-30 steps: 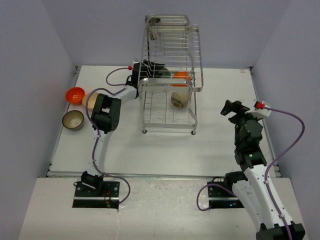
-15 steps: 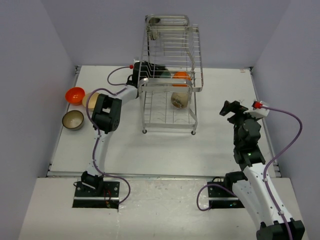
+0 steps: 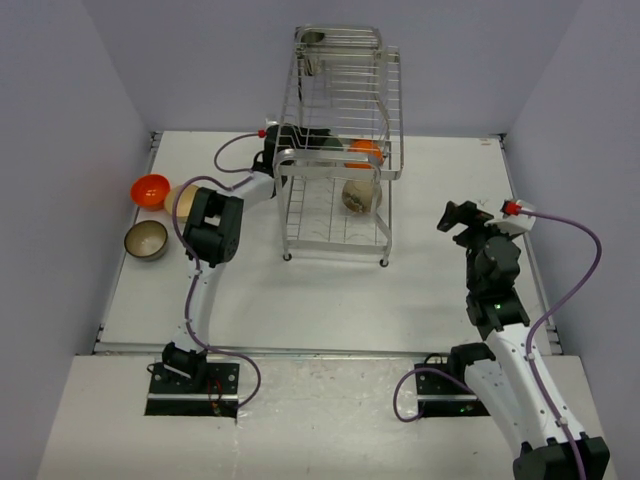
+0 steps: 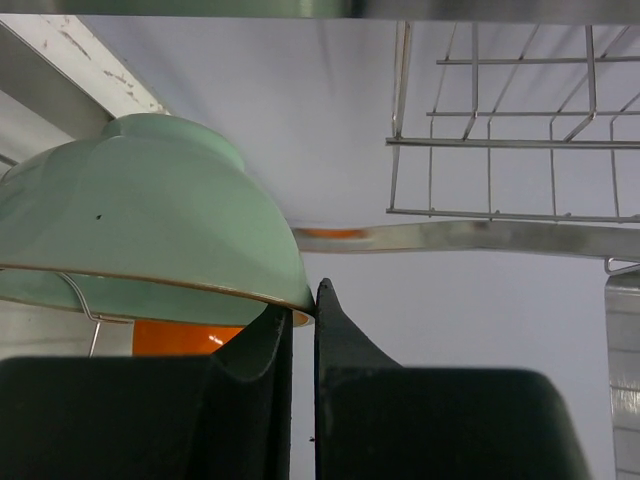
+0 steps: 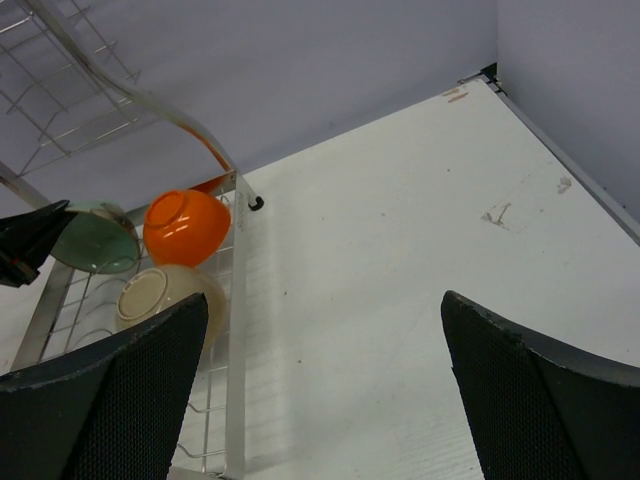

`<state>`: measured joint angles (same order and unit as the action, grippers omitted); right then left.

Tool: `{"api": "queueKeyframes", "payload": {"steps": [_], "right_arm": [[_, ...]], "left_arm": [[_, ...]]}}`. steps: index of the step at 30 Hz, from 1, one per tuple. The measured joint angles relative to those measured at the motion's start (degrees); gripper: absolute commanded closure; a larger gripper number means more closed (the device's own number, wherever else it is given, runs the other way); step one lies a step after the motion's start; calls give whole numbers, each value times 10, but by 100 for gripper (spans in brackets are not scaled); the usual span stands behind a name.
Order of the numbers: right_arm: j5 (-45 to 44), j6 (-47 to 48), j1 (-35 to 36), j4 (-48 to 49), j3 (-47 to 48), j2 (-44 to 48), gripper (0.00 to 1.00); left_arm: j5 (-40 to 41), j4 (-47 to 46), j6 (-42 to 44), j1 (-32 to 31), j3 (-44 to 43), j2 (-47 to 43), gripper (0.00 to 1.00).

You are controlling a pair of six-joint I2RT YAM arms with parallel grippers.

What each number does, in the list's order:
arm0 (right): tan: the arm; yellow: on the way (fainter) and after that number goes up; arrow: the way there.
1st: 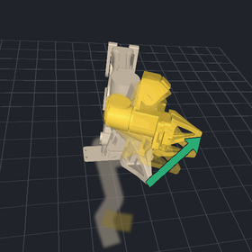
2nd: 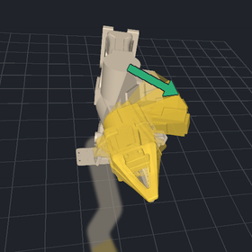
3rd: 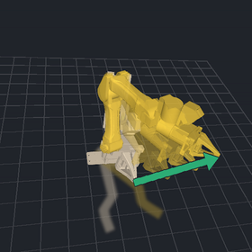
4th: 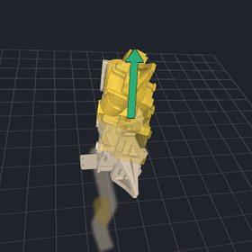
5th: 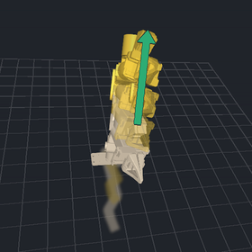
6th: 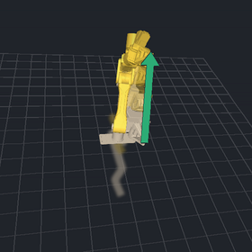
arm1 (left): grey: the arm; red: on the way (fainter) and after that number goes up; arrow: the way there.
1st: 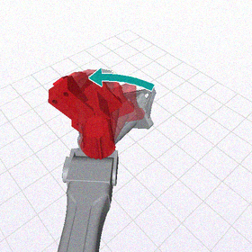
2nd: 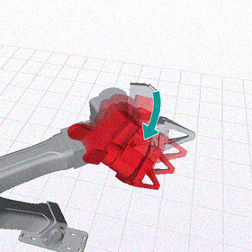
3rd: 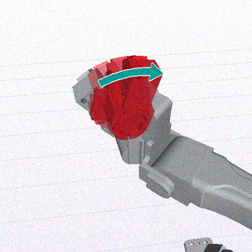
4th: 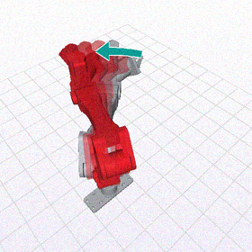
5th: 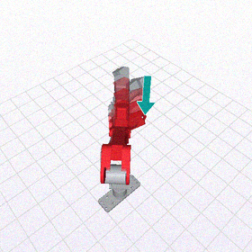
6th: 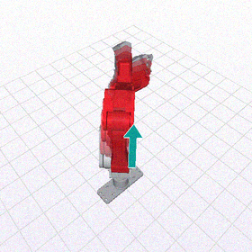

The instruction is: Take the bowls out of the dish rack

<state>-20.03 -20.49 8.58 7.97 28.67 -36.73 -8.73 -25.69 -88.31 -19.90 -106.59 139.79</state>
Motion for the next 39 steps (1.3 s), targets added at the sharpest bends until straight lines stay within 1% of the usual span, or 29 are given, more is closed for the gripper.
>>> {"api": "queueKeyframes", "payload": {"steps": [16, 28, 39], "right_arm": [[3, 0, 0, 1, 0, 0, 1], [4, 0, 0, 2, -1, 0, 1], [16, -1, 0, 2, -9, 0, 1]], "left_arm": [[-12, -133, -32, 4, 72, -2, 100], [-14, -150, -34, 5, 130, -34, 100], [-31, -186, -34, 10, 153, -39, 100]]}}
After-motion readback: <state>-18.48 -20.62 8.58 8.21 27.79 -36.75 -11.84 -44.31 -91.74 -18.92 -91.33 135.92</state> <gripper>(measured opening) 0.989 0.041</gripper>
